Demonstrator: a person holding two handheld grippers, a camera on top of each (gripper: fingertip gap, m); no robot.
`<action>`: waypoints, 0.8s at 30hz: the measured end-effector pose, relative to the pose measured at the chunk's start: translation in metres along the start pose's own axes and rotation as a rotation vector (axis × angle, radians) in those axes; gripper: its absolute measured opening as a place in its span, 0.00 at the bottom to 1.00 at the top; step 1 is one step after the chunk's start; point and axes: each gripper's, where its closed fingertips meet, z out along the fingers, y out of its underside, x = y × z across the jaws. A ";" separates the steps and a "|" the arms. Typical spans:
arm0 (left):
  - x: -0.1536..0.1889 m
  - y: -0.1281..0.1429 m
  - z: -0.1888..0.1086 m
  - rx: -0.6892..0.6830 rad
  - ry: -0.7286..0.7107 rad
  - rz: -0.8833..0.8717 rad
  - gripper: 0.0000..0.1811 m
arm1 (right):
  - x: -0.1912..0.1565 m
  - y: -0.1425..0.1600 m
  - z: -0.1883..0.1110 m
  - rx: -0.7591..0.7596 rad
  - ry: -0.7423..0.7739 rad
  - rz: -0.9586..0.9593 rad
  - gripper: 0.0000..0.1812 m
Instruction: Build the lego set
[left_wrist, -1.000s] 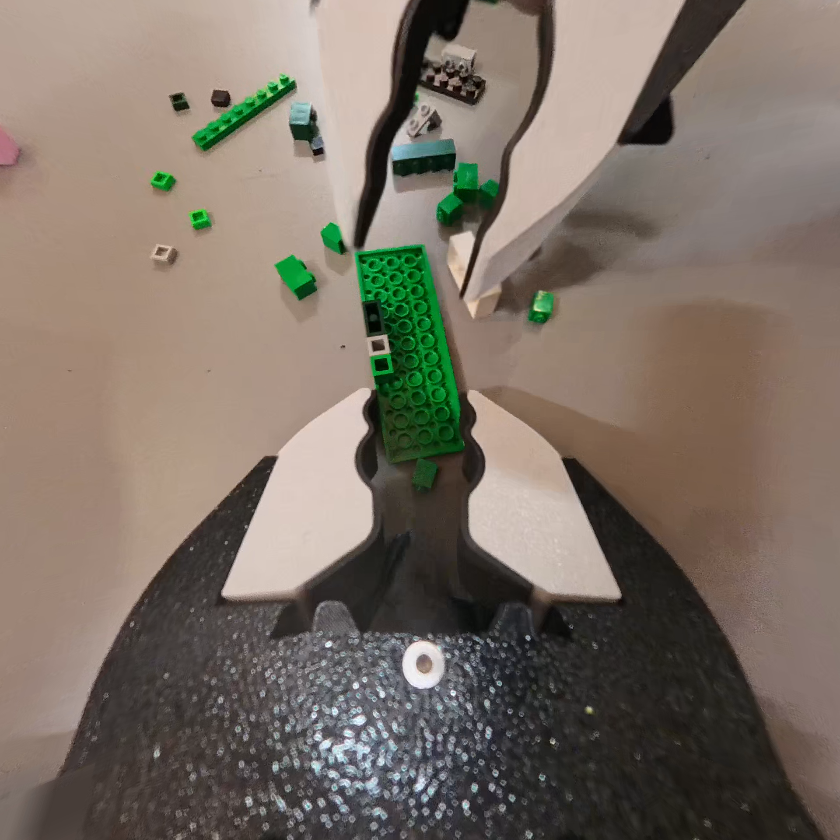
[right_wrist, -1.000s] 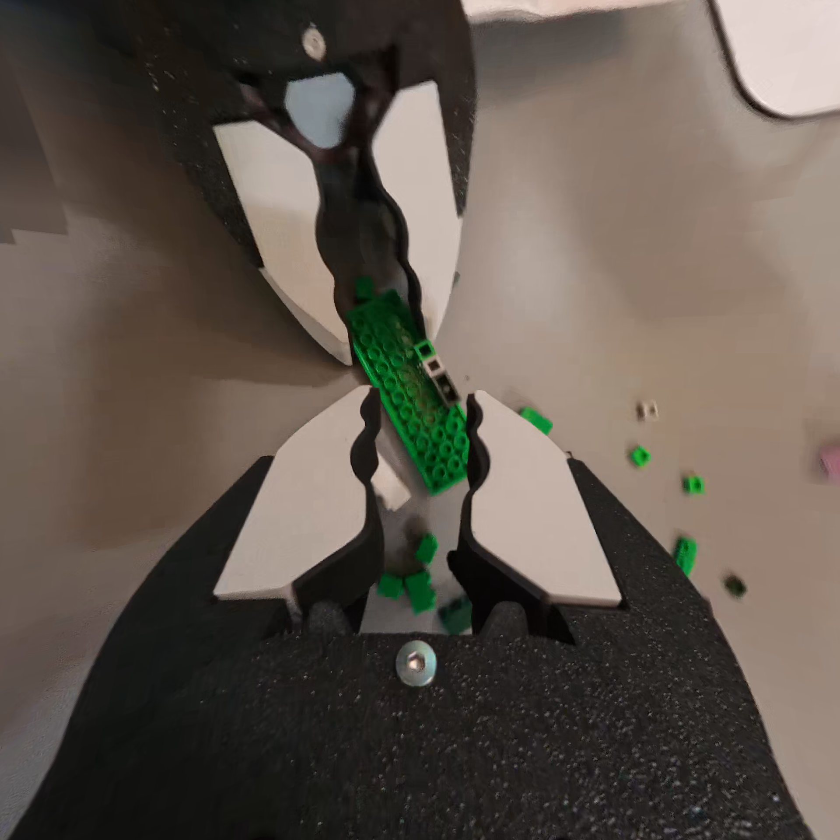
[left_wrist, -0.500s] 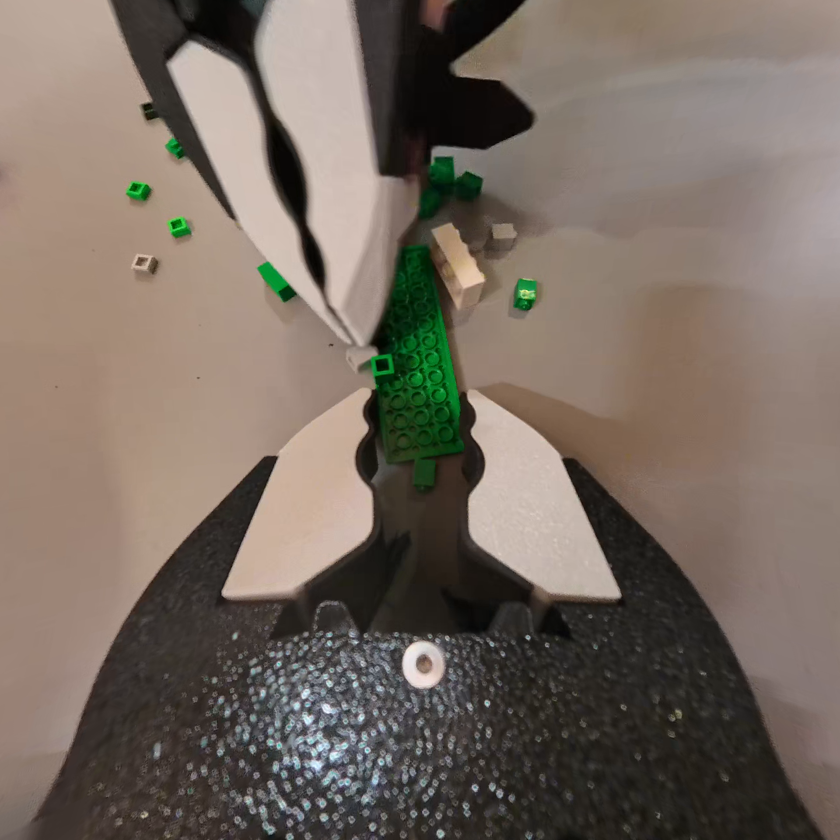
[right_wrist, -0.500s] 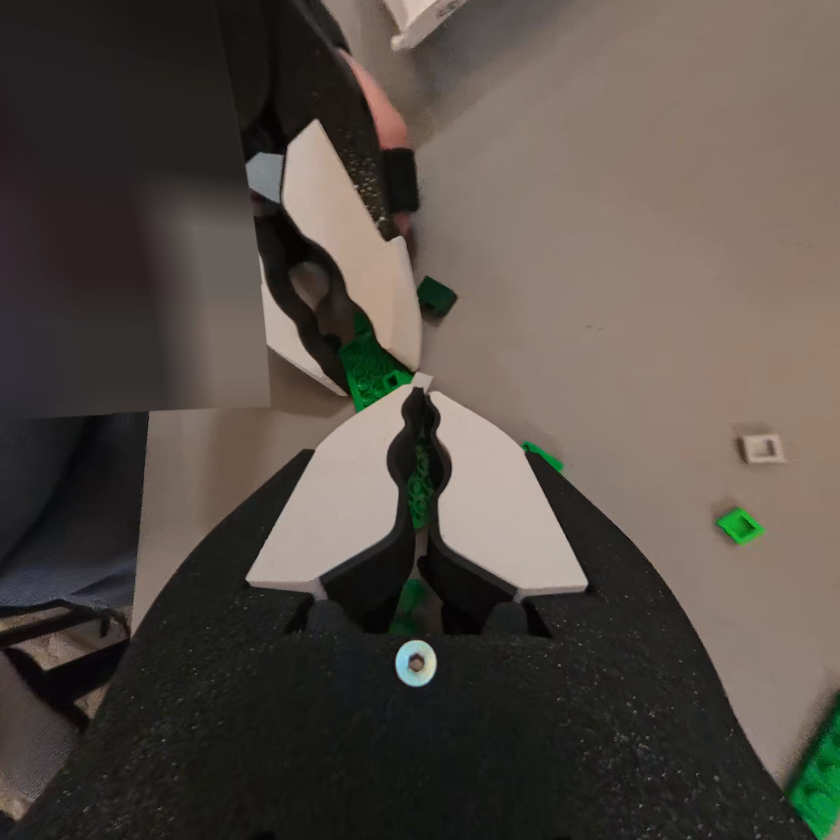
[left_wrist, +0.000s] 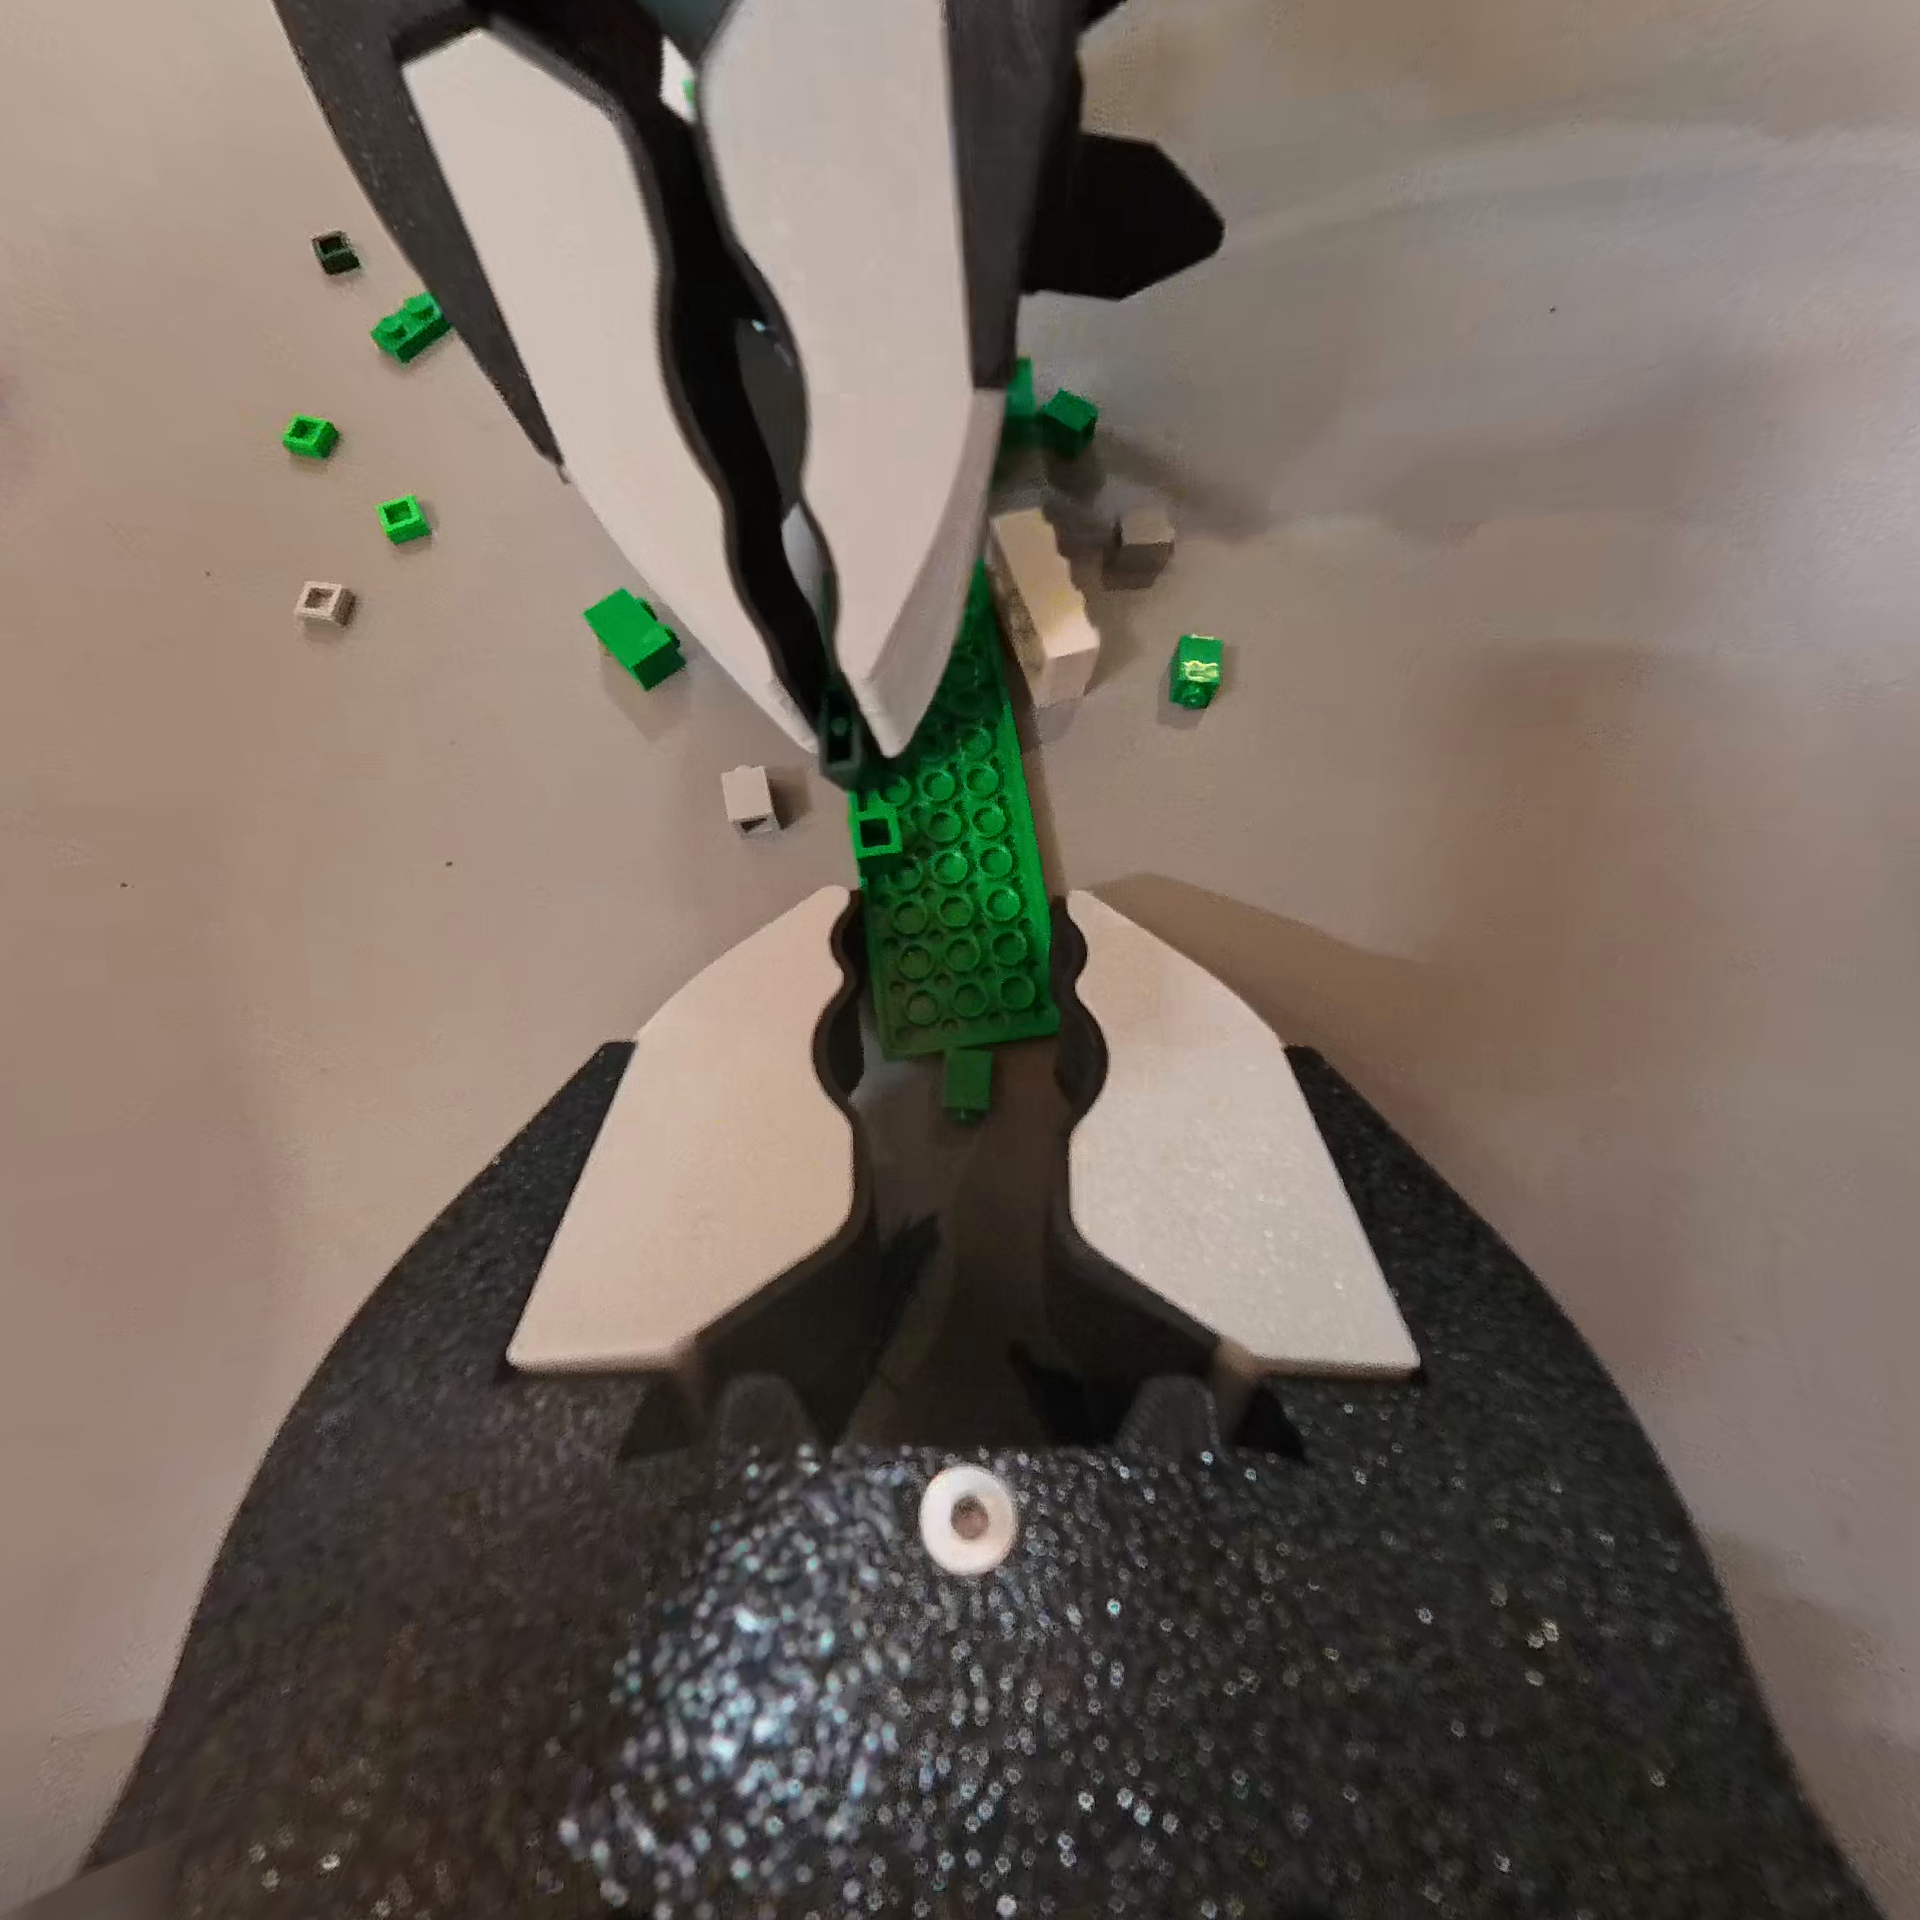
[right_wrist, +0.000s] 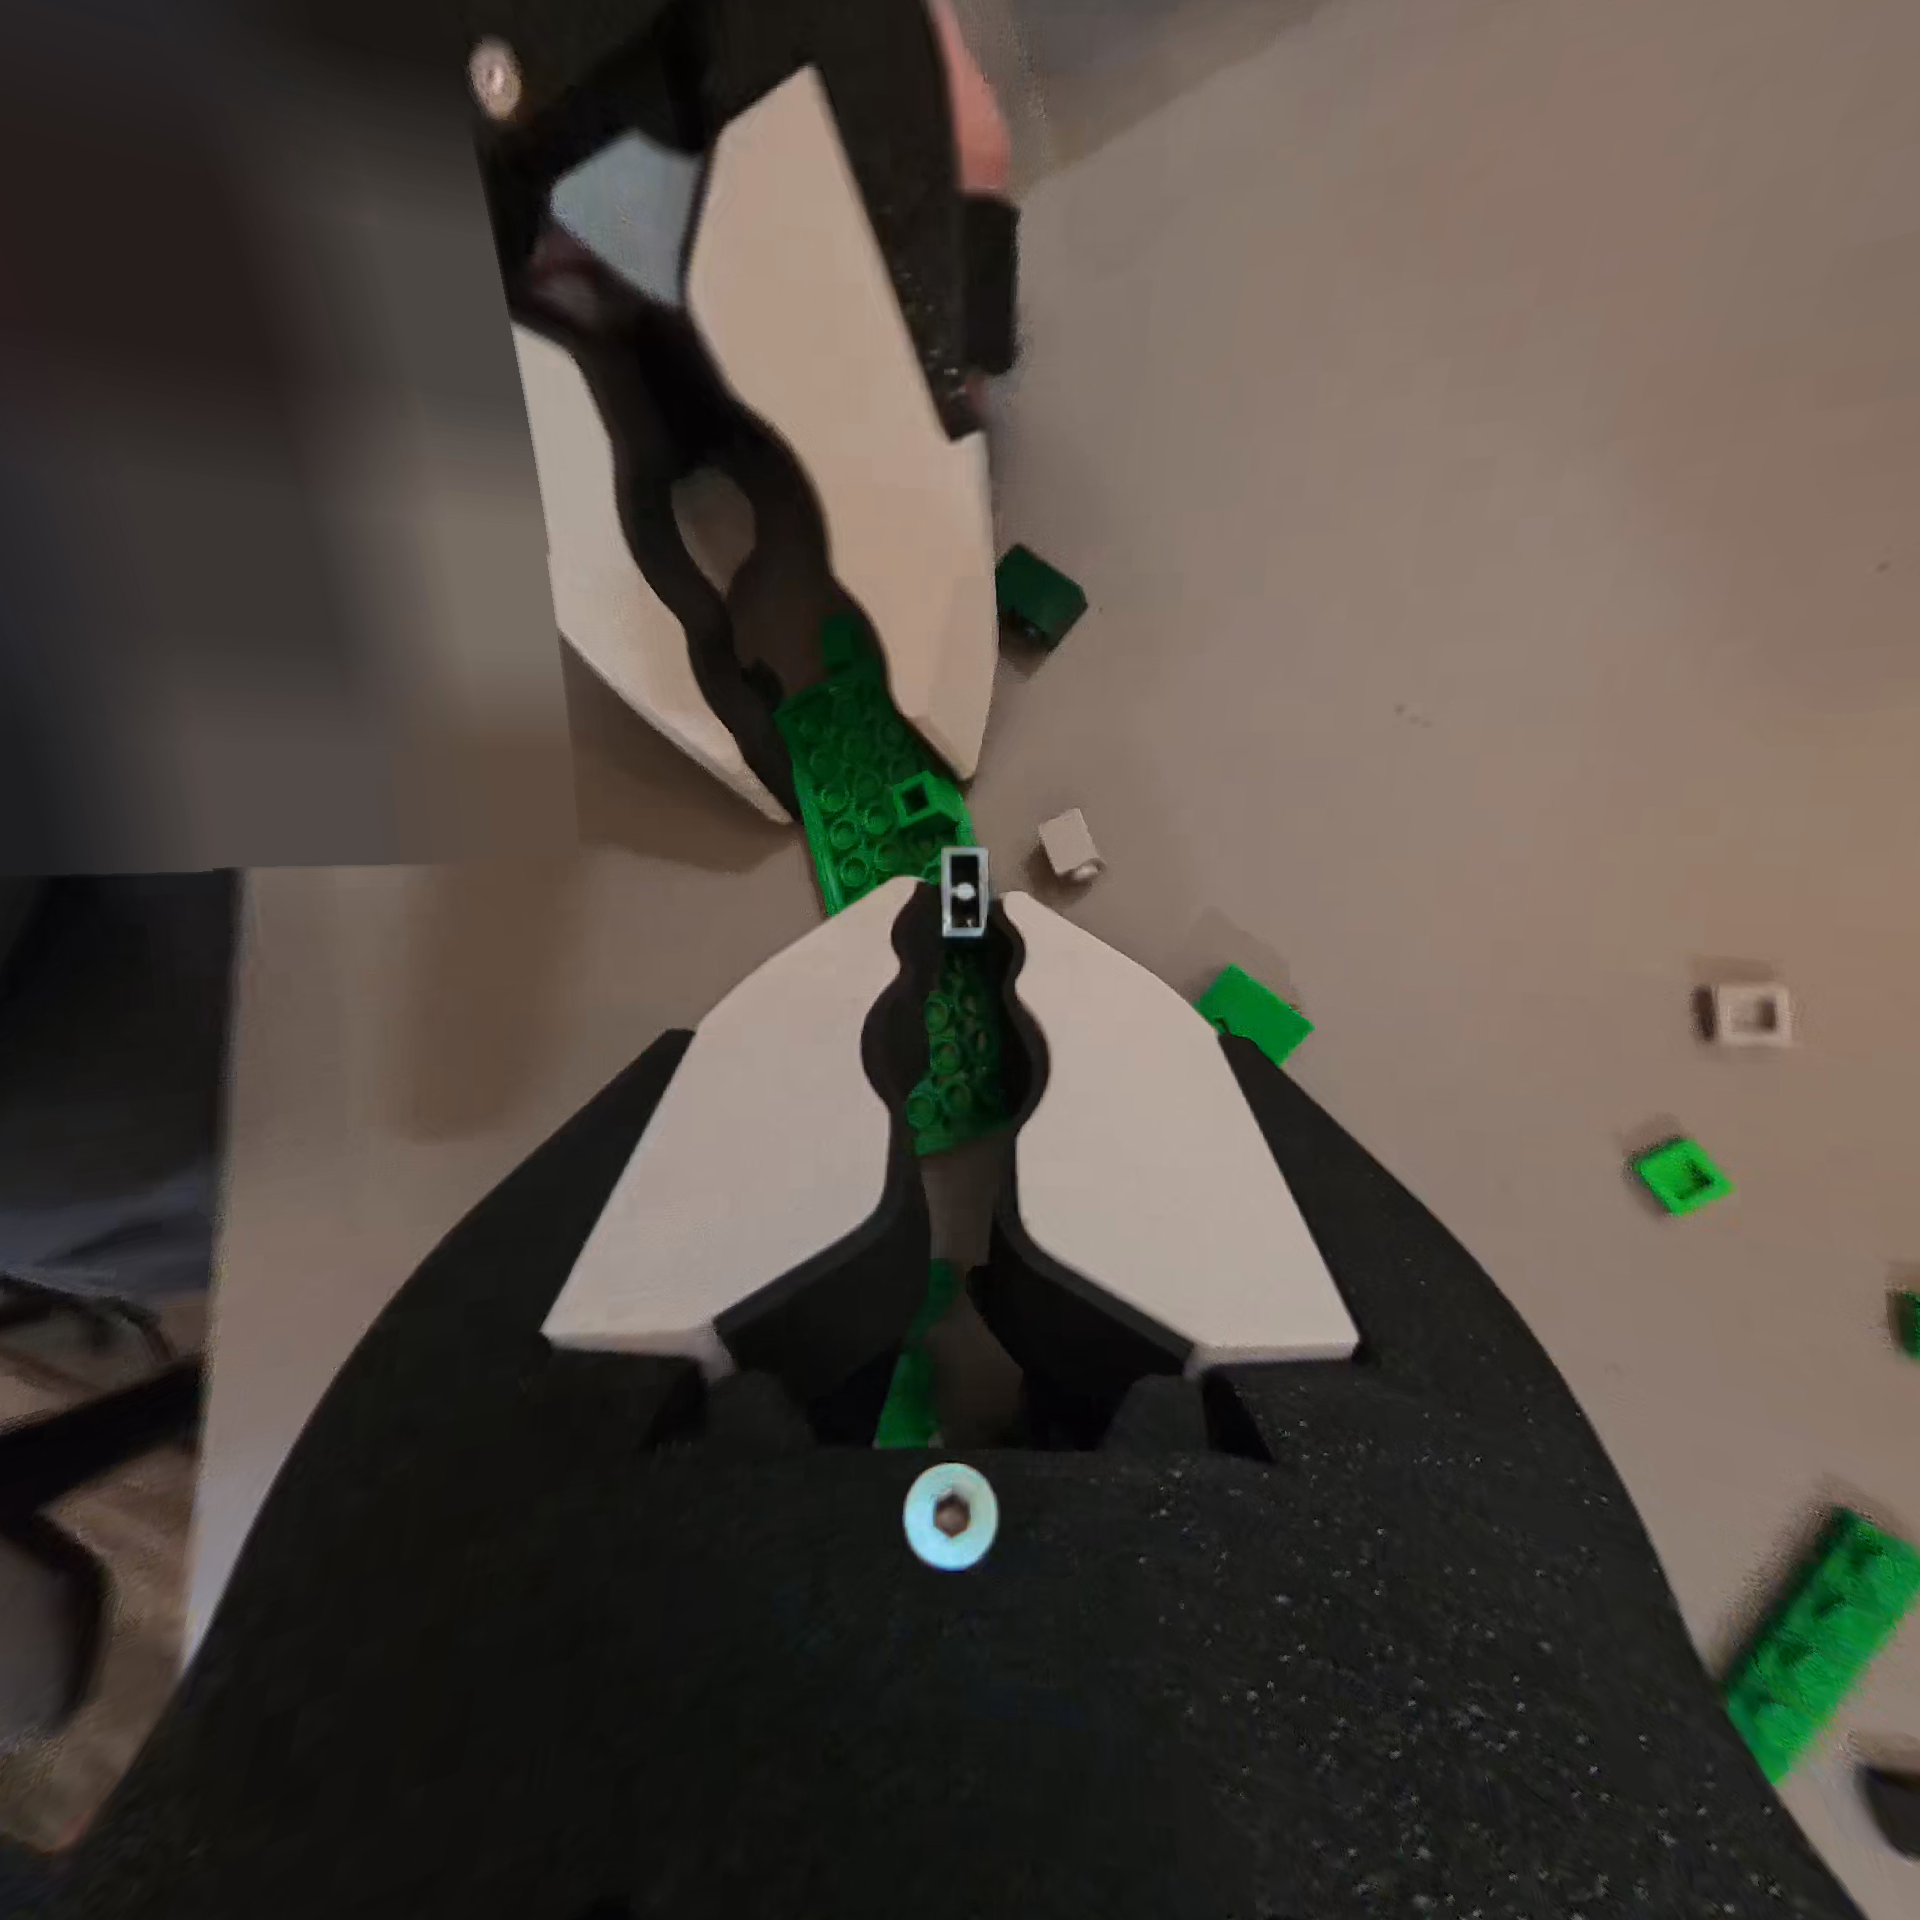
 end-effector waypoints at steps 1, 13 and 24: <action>0.000 0.000 0.000 0.002 -0.002 0.002 0.19 | 0.001 -0.003 -0.002 0.040 -0.033 0.057 0.04; 0.000 0.000 0.000 0.001 -0.002 0.000 0.19 | -0.010 -0.019 0.008 -0.007 0.083 -0.183 0.08; 0.000 0.000 0.000 0.001 -0.002 0.001 0.19 | 0.007 -0.036 -0.012 0.261 0.017 0.096 0.04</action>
